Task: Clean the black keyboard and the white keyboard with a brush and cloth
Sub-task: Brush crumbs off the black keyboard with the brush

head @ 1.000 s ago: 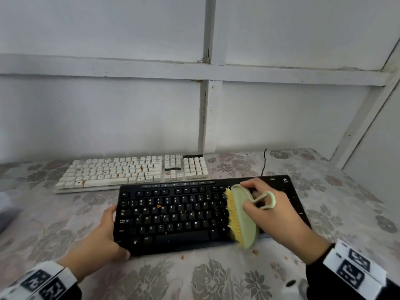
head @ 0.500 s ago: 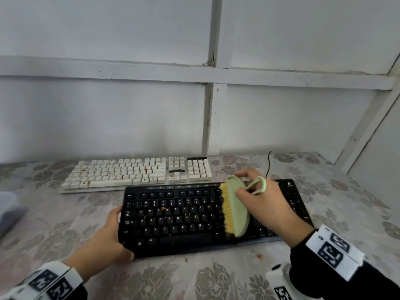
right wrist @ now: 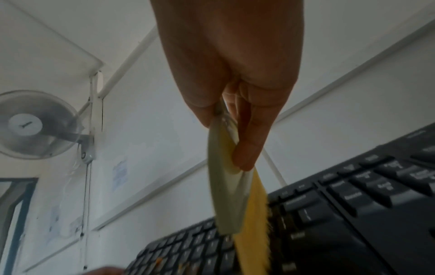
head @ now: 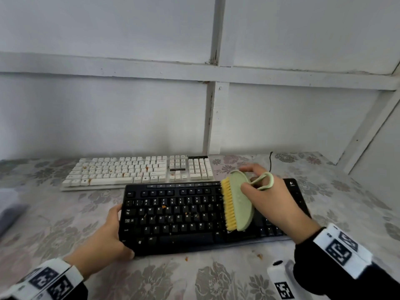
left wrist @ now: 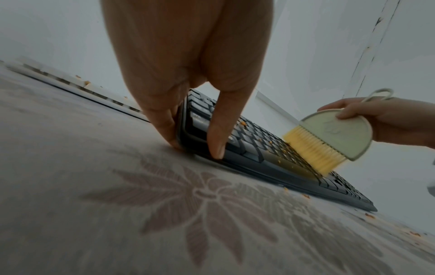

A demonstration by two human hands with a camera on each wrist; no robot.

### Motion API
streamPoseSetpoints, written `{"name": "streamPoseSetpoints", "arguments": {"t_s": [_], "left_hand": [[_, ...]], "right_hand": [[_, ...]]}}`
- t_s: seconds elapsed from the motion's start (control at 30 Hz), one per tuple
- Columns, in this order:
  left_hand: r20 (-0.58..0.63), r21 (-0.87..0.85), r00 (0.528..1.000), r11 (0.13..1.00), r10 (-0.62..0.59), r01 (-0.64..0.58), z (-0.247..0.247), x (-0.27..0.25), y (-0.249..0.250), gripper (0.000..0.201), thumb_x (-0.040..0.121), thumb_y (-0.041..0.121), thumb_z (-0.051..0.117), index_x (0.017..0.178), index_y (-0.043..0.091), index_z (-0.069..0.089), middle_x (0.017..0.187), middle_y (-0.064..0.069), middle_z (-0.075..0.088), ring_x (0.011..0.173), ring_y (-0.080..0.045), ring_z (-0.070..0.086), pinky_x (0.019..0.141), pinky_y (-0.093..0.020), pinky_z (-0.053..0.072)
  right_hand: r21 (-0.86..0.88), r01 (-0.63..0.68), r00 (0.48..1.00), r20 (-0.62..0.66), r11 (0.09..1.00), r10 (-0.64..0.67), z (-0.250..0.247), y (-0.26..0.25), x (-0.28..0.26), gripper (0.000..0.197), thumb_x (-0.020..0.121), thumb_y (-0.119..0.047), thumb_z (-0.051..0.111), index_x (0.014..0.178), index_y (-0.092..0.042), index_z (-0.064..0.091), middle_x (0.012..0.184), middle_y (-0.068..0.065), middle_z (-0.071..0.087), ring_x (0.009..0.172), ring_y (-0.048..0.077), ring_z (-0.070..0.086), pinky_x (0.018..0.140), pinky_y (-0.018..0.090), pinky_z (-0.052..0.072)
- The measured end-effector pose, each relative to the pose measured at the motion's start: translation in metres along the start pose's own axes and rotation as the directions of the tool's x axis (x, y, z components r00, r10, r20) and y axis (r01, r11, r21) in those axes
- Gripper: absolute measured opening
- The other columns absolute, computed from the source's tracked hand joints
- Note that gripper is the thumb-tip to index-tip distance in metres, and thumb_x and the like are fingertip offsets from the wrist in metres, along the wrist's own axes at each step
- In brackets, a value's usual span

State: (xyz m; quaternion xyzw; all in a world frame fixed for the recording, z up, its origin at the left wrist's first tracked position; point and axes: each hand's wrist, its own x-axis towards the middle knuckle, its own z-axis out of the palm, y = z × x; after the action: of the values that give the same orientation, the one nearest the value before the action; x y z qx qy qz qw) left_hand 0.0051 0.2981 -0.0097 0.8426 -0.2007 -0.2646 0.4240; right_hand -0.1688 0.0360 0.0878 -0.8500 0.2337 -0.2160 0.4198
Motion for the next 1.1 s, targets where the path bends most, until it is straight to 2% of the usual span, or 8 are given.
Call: {"name": "streamPoseSetpoints", "arguments": {"t_s": [0.1, 0.23, 0.47, 0.63, 0.73, 0.9, 1.0, 1.1], "left_hand": [[0.001, -0.01, 1.0, 1.0, -0.006, 0.006, 0.0, -0.001, 0.001, 0.105, 0.054, -0.005, 0.068, 0.137, 0.031, 0.013, 0.097, -0.011, 0.064, 0.087, -0.026, 0.062, 0.074, -0.04, 0.052], [-0.005, 0.001, 1.0, 1.0, -0.007, 0.007, 0.0, -0.001, 0.001, 0.106, 0.057, -0.008, 0.068, 0.139, 0.028, 0.011, 0.098, -0.012, 0.063, 0.087, -0.026, 0.062, 0.073, -0.038, 0.052], [-0.004, 0.003, 1.0, 1.0, -0.019, 0.019, 0.0, -0.001, 0.002, 0.105, 0.059, -0.009, 0.068, 0.138, 0.031, 0.01, 0.097, -0.012, 0.063, 0.086, -0.026, 0.062, 0.072, -0.037, 0.052], [0.0, 0.002, 1.0, 1.0, -0.017, 0.017, 0.001, -0.001, 0.003, 0.107, 0.057, -0.008, 0.068, 0.139, 0.031, 0.01, 0.098, -0.012, 0.063, 0.087, -0.027, 0.062, 0.073, -0.039, 0.053], [-0.016, 0.013, 1.0, 1.0, -0.024, 0.025, 0.001, 0.0, 0.002, 0.107, 0.059, -0.01, 0.069, 0.139, 0.03, 0.01, 0.099, -0.013, 0.063, 0.088, -0.027, 0.062, 0.077, -0.041, 0.053], [-0.012, 0.0, 1.0, 1.0, -0.022, 0.022, 0.0, -0.001, 0.001, 0.108, 0.058, -0.009, 0.068, 0.138, 0.034, 0.01, 0.098, -0.013, 0.063, 0.088, -0.028, 0.062, 0.078, -0.043, 0.052], [-0.009, 0.018, 1.0, 1.0, -0.02, 0.02, 0.0, -0.002, 0.002, 0.108, 0.058, -0.01, 0.068, 0.137, 0.035, 0.009, 0.097, -0.015, 0.064, 0.087, -0.03, 0.062, 0.078, -0.044, 0.052], [-0.006, 0.017, 1.0, 1.0, -0.025, 0.025, 0.0, -0.002, 0.002, 0.108, 0.058, -0.01, 0.069, 0.139, 0.032, 0.009, 0.098, -0.012, 0.063, 0.088, -0.028, 0.062, 0.077, -0.042, 0.052]], "right_hand": [[-0.036, 0.003, 0.996, 0.094, 0.999, 0.001, 0.009, 0.009, -0.015, 0.025, 0.085, -0.008, 0.055, 0.101, -0.027, 0.06, 0.071, -0.002, 0.064, 0.055, 0.017, 0.051, 0.05, 0.035, 0.043], [-0.003, -0.031, 0.971, 0.237, 1.0, 0.031, 0.004, 0.009, -0.032, 0.025, 0.084, -0.009, 0.055, 0.092, -0.031, 0.063, 0.061, -0.003, 0.057, 0.053, 0.008, 0.043, 0.052, 0.025, 0.036], [0.01, 0.073, 0.996, -0.046, 0.997, -0.073, -0.012, 0.001, 0.002, 0.033, 0.089, -0.011, 0.055, 0.107, -0.038, 0.057, 0.083, -0.003, 0.067, 0.06, 0.012, 0.056, 0.046, 0.012, 0.04], [-0.056, 0.075, 0.995, 0.071, 0.996, -0.071, 0.002, 0.014, -0.01, 0.029, 0.092, -0.018, 0.054, 0.111, -0.04, 0.055, 0.083, 0.0, 0.067, 0.06, 0.009, 0.058, 0.052, 0.021, 0.047], [-0.061, 0.09, 0.984, 0.161, 0.994, -0.079, 0.008, 0.024, -0.03, 0.032, 0.093, -0.017, 0.051, 0.111, -0.043, 0.052, 0.072, 0.01, 0.062, 0.051, 0.01, 0.043, 0.047, 0.025, 0.037], [-0.015, -0.033, 0.964, 0.263, 0.999, 0.036, -0.003, 0.021, -0.041, 0.034, 0.087, -0.01, 0.054, 0.104, -0.039, 0.058, 0.073, 0.007, 0.062, 0.054, 0.011, 0.047, 0.05, 0.027, 0.044], [0.0, 0.005, 0.984, 0.178, 1.0, -0.005, -0.011, 0.006, -0.028, 0.034, 0.084, -0.006, 0.056, 0.106, -0.031, 0.062, 0.068, -0.007, 0.063, 0.049, 0.0, 0.048, 0.048, 0.015, 0.038], [0.018, 0.052, 0.997, 0.05, 0.998, -0.053, -0.008, -0.007, -0.007, 0.034, 0.087, -0.009, 0.055, 0.113, -0.03, 0.059, 0.081, 0.002, 0.067, 0.052, 0.004, 0.052, 0.045, 0.02, 0.042]]}}
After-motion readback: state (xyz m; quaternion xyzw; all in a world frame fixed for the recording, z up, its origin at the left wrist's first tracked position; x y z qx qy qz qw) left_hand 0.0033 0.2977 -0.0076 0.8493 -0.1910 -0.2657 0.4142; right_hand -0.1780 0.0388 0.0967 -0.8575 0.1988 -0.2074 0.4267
